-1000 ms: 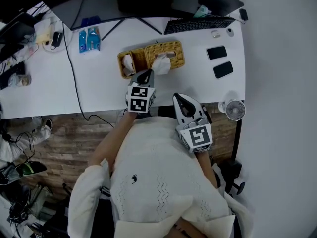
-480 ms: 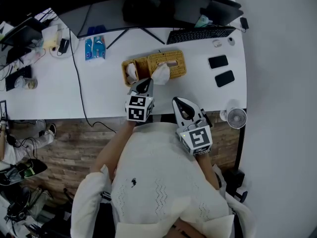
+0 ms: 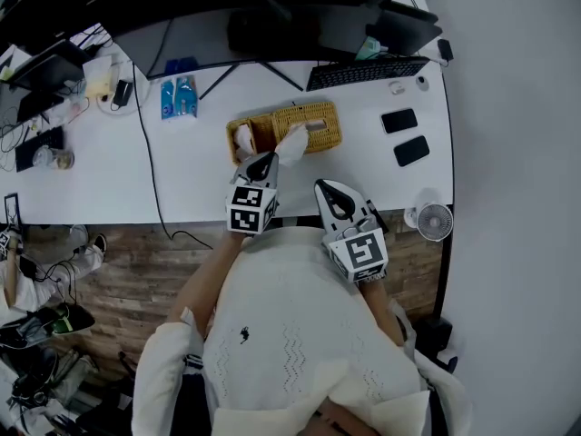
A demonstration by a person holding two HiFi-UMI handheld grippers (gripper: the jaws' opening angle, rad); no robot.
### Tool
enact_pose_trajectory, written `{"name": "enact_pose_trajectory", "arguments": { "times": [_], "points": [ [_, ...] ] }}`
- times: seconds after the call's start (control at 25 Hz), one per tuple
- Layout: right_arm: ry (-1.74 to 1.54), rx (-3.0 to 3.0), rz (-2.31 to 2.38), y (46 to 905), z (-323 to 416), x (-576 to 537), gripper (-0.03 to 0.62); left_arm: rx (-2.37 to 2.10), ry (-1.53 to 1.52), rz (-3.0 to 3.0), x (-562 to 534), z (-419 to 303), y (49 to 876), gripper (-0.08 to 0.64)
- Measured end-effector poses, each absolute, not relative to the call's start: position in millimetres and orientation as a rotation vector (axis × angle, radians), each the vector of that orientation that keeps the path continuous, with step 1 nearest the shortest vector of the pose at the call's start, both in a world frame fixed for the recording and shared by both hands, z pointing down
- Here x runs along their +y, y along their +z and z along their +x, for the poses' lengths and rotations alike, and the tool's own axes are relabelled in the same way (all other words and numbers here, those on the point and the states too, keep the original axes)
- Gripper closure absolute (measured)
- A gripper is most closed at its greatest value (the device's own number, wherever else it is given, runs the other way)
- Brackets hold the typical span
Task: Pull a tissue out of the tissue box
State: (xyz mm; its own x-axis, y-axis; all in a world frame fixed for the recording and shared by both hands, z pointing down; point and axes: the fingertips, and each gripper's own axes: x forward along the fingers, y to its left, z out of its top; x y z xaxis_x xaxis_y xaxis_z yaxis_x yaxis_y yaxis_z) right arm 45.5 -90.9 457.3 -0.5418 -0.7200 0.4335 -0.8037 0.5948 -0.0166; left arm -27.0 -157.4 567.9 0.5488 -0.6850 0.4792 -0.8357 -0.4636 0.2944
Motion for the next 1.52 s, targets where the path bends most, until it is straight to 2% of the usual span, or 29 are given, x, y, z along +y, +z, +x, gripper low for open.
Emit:
{"name": "enact_pose_trajectory", "arguments": {
  "times": [1.52],
  "points": [
    [0.352,-2.514,1.135,458.4,19.0,-111.1,0.591,-1.377,0.136,2.476,-135.0,-81.3,470.8,0.546]
  ]
}}
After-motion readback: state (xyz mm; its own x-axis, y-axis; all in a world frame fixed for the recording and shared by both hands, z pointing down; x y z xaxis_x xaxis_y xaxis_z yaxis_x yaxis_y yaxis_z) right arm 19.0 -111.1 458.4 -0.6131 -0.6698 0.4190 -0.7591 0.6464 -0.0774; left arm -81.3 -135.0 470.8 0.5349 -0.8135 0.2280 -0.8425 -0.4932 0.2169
